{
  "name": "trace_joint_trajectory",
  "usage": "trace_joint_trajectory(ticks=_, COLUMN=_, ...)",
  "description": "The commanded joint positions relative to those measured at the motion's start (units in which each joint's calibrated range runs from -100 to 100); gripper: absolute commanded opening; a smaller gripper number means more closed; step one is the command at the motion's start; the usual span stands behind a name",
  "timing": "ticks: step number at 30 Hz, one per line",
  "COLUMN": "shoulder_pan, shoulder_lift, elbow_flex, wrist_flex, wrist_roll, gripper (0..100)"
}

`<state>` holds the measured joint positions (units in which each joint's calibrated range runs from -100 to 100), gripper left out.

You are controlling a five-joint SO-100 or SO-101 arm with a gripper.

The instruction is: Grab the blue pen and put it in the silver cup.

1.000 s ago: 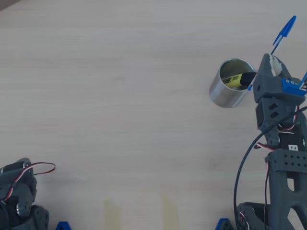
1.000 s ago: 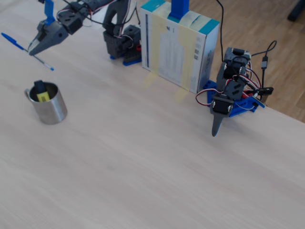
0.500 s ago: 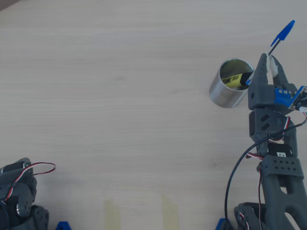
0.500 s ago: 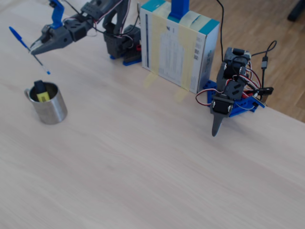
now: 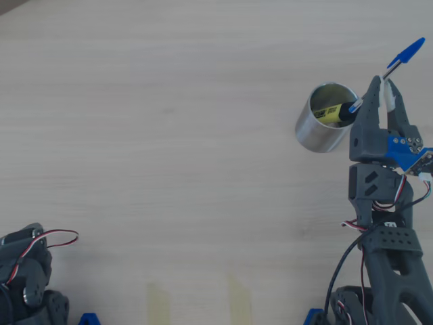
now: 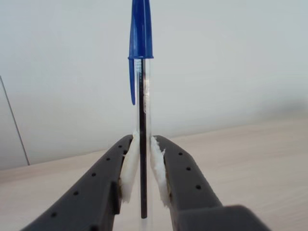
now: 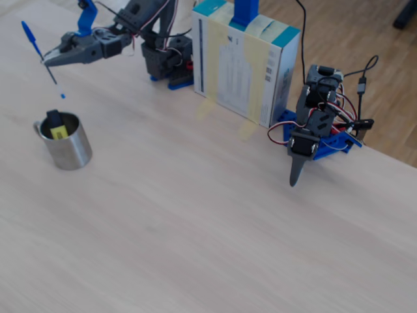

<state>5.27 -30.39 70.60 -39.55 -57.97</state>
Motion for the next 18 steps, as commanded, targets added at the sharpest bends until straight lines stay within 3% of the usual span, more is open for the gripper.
trace_joint_trajectory(ticks=1, shoulder_pan=-0.03, shoulder_lift=1.71, elbow_flex=-0.54, wrist_flex=-2.36, wrist_roll=0.24, gripper=2)
trace_joint_trajectory(ticks=18, shoulder_pan=1.45, shoulder_lift=16.26, elbow_flex=-4.07, wrist_flex=-12.31, wrist_roll=1.43, gripper=2)
